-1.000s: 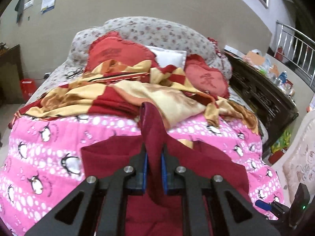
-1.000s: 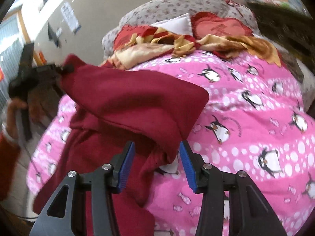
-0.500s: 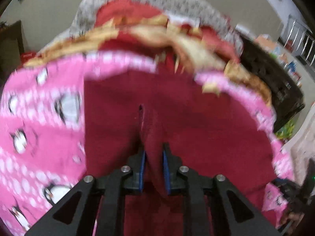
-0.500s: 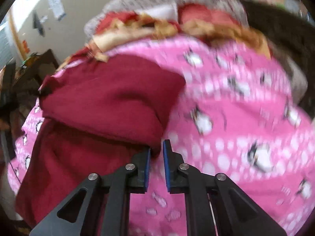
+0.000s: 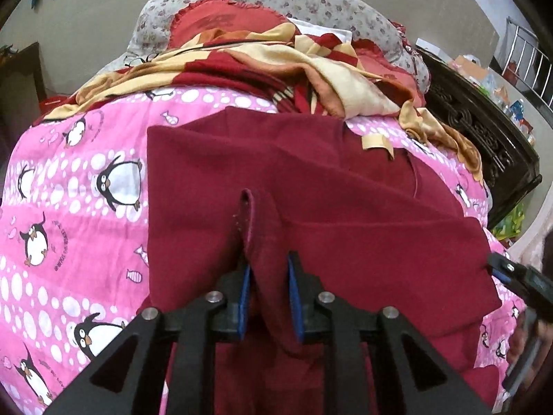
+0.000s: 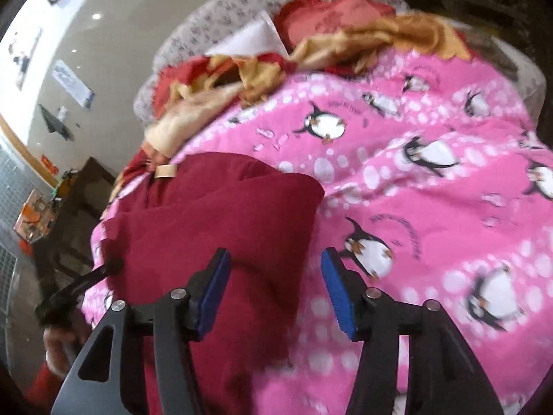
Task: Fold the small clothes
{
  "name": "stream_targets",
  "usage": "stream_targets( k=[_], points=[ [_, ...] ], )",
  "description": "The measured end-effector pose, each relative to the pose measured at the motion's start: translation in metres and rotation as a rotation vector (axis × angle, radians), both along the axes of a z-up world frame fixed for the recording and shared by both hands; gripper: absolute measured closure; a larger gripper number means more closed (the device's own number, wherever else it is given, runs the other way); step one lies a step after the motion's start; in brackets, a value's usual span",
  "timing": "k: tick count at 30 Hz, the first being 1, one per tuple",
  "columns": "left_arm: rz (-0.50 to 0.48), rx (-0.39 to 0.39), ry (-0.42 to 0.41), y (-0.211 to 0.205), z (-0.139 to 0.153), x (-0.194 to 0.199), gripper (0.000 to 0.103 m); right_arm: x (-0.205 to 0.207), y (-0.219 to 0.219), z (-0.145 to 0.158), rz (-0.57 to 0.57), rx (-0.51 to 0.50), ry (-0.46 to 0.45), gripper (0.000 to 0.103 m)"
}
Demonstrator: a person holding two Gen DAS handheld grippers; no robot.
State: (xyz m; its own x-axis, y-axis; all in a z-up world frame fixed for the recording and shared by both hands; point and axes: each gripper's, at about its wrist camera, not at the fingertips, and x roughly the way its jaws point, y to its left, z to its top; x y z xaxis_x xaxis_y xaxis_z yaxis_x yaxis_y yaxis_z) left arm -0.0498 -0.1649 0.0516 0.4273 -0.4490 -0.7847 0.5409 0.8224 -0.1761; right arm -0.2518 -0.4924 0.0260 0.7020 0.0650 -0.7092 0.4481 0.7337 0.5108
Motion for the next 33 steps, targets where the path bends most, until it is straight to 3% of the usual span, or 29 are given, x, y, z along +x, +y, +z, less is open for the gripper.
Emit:
stream_targets(
  k=[2, 3, 5, 8, 10, 13, 14, 16, 18, 21, 24, 28, 30, 33],
  points=[
    [-0.002, -0.006, -0.002, 0.0, 0.003, 0.0, 0.083, 0.02, -0.005, -0.012, 0.023, 0.044, 0.024, 0.042],
    [-0.004, -0.014, -0.005, 0.001, 0.005, 0.0, 0.083, 0.026, -0.006, -0.015, 0.035, 0.045, 0.039, 0.059],
    [-0.008, -0.029, -0.018, 0.001, 0.01, 0.0, 0.083, 0.03, -0.003, -0.006, 0.048, -0.026, 0.029, 0.074],
    [-0.02, -0.032, -0.036, 0.002, 0.009, -0.001, 0.079, 0.022, 0.005, 0.016, 0.025, -0.176, -0.028, 0.081],
    [-0.014, 0.014, -0.032, -0.002, -0.004, 0.002, 0.079, 0.023, 0.004, 0.015, 0.001, -0.243, 0.012, 0.081],
    [-0.002, 0.014, 0.002, -0.003, -0.017, 0.006, 0.077, 0.029, -0.008, -0.011, -0.011, -0.188, 0.072, 0.079],
    [0.0, 0.004, 0.009, -0.001, -0.017, 0.006, 0.077, 0.027, -0.01, -0.013, -0.022, -0.176, 0.065, 0.073],
    [0.002, -0.008, 0.013, 0.004, -0.015, 0.004, 0.073, 0.017, -0.01, -0.006, -0.05, -0.18, 0.055, 0.065],
    [0.004, -0.017, 0.019, 0.01, -0.009, 0.003, 0.068, 0.005, -0.009, 0.007, -0.068, -0.189, 0.042, 0.065],
    [0.015, -0.027, -0.001, 0.022, -0.002, -0.002, 0.06, -0.008, 0.005, 0.026, -0.029, -0.193, 0.011, 0.065],
    [0.027, -0.017, -0.017, 0.031, 0.0, -0.009, 0.056, -0.013, 0.037, 0.033, 0.078, -0.222, 0.012, 0.065],
    [0.06, -0.015, 0.001, 0.051, -0.004, -0.018, 0.056, -0.009, 0.067, 0.015, 0.155, -0.312, 0.1, 0.065],
    [0.086, -0.017, 0.036, 0.067, -0.008, -0.023, 0.055, -0.003, 0.068, -0.01, 0.164, -0.344, 0.219, 0.065],
    [0.108, -0.019, 0.062, 0.087, -0.01, -0.033, 0.052, -0.009, 0.063, -0.011, 0.135, -0.309, 0.198, 0.065]
  ],
)
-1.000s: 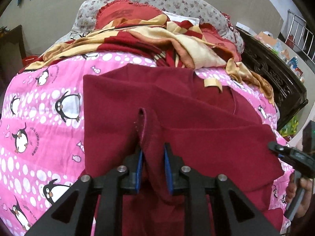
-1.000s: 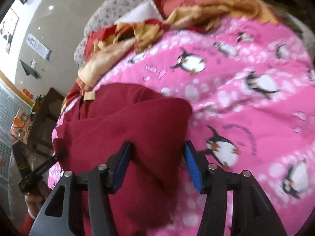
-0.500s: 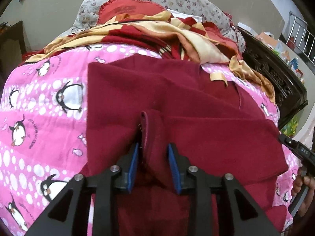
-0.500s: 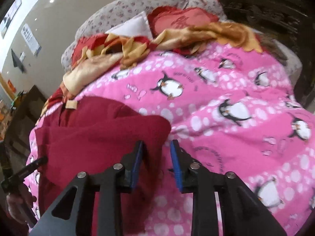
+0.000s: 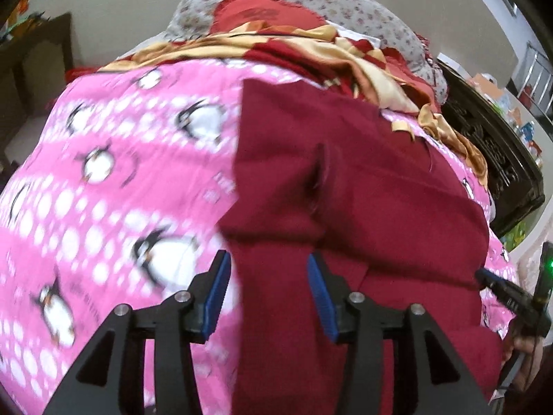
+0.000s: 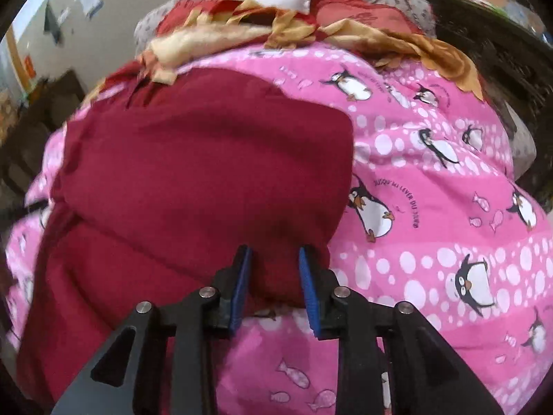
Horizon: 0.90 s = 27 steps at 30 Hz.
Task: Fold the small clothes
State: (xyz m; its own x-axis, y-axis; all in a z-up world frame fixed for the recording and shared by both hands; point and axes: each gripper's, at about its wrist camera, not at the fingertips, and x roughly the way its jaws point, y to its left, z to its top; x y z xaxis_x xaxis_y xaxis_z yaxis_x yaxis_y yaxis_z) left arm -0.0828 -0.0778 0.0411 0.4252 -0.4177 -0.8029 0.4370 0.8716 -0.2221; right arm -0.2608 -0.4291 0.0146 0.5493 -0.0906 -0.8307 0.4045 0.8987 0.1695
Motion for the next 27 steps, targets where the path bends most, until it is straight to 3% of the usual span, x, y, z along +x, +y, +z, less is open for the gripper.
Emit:
stream_targets(
  k=[3, 10, 17, 27],
  points=[
    [0.009, 0.012, 0.007, 0.018, -0.003, -0.011, 0.045, -0.011, 0.001, 0.014, -0.021, 0.006, -0.035, 0.065],
    [0.026, -0.001, 0.052, 0.04, -0.012, -0.034, 0.044, -0.038, 0.006, 0.027, -0.06, 0.045, -0.079, 0.061],
    [-0.042, 0.008, 0.071, 0.045, -0.019, -0.067, 0.035, -0.07, 0.012, 0.019, -0.038, 0.188, -0.103, 0.054],
    [-0.034, -0.011, 0.103, 0.048, -0.025, -0.078, 0.035, -0.032, 0.016, -0.009, -0.05, 0.283, -0.067, 0.054]
  ],
)
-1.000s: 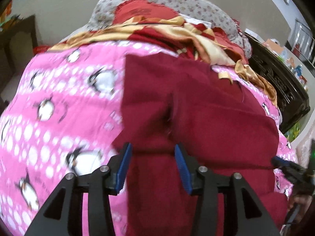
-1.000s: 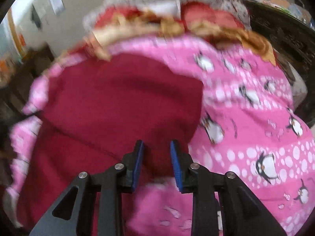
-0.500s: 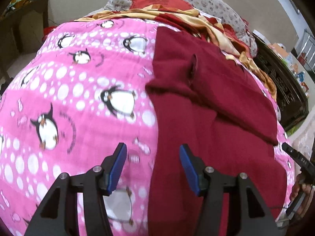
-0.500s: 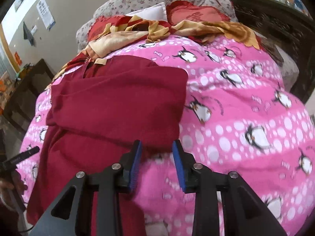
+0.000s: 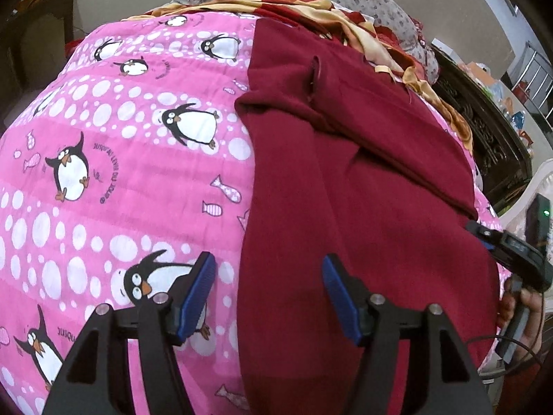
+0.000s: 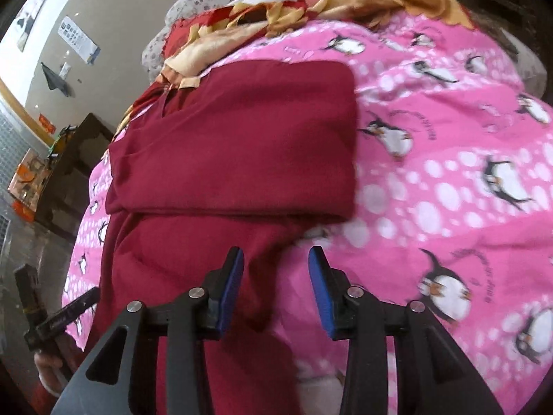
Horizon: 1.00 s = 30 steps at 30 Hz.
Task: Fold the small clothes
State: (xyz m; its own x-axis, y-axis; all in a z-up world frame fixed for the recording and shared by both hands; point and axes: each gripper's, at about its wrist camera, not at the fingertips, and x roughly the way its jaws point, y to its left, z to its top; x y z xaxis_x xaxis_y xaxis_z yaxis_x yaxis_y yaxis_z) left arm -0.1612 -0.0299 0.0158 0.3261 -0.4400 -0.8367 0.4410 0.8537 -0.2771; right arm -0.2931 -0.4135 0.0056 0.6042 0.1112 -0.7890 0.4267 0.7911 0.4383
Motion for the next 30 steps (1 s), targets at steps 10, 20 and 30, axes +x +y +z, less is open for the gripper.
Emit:
stream_targets(
  k=[10, 20, 30],
  points=[
    [-0.02, 0.041, -0.006, 0.007, -0.003, -0.011, 0.033, -0.002, 0.018, 0.011, 0.027, -0.191, -0.004, 0.086],
    [-0.032, 0.069, -0.021, 0.006, -0.003, -0.02, 0.031, -0.027, 0.011, 0.026, -0.012, -0.11, -0.044, 0.063],
    [-0.084, 0.045, -0.013, 0.009, 0.012, -0.04, 0.031, -0.103, 0.021, 0.034, 0.044, -0.099, -0.012, 0.051]
  ],
)
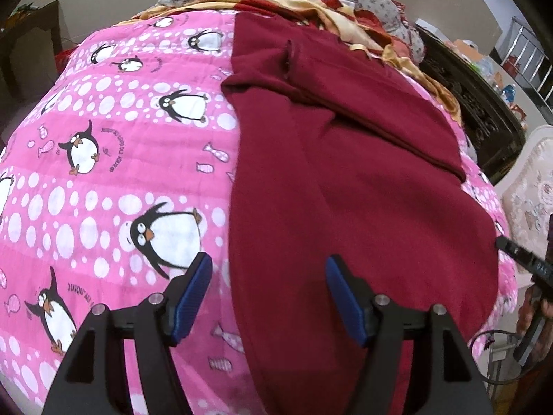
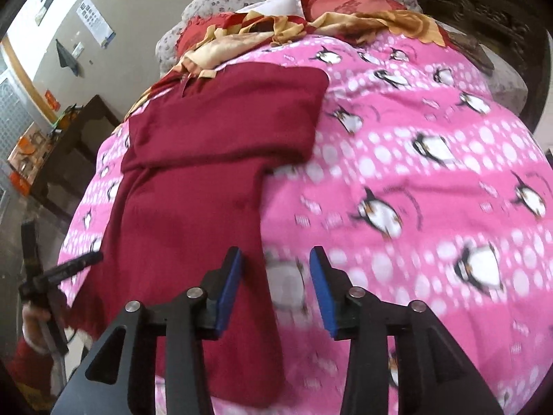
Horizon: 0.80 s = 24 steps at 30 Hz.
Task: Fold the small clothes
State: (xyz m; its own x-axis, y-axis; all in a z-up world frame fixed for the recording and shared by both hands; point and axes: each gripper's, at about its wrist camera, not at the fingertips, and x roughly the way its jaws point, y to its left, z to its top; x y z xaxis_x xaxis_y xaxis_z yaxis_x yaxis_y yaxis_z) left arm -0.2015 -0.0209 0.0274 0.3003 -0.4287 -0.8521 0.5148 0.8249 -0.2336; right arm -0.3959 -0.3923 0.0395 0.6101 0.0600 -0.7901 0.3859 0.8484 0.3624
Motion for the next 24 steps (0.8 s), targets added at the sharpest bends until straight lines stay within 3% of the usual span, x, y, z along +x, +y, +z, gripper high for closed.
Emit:
stream_targets(
  k=[7, 15, 19, 20, 21, 22, 23, 24],
  points=[
    [-0.04, -0.075, 0.102, 0.014, 0.011, -0.023, 0.025, -0.037, 0.014, -0.012, 0.019, 0.04, 0.028, 0.044],
    [-0.051, -0.051, 0.175, 0.024, 0.001, -0.047, 0.025, -0.048, 0.027, -0.023, 0.037, 0.111, 0.001, 0.044],
    [-0.06, -0.048, 0.173, 0.02, -0.003, -0.052, 0.025, -0.039, 0.03, -0.031, 0.039, 0.128, -0.012, 0.044],
    [-0.065, -0.051, 0.178, 0.018, -0.005, -0.053, 0.025, -0.036, 0.031, -0.033, 0.037, 0.136, -0.012, 0.047],
    [-0.07, -0.055, 0.187, 0.016, -0.007, -0.054, 0.025, -0.034, 0.031, -0.035, 0.032, 0.144, -0.018, 0.059],
    [-0.075, -0.058, 0.194, 0.014, -0.009, -0.053, 0.026, -0.033, 0.031, -0.035, 0.031, 0.149, -0.027, 0.065],
    [-0.083, -0.055, 0.197, 0.011, -0.011, -0.054, 0.034, -0.031, 0.031, -0.035, 0.031, 0.154, -0.033, 0.072],
    [-0.093, -0.043, 0.188, 0.008, -0.011, -0.054, 0.057, -0.031, 0.032, -0.034, 0.031, 0.152, -0.035, 0.076]
  ],
)
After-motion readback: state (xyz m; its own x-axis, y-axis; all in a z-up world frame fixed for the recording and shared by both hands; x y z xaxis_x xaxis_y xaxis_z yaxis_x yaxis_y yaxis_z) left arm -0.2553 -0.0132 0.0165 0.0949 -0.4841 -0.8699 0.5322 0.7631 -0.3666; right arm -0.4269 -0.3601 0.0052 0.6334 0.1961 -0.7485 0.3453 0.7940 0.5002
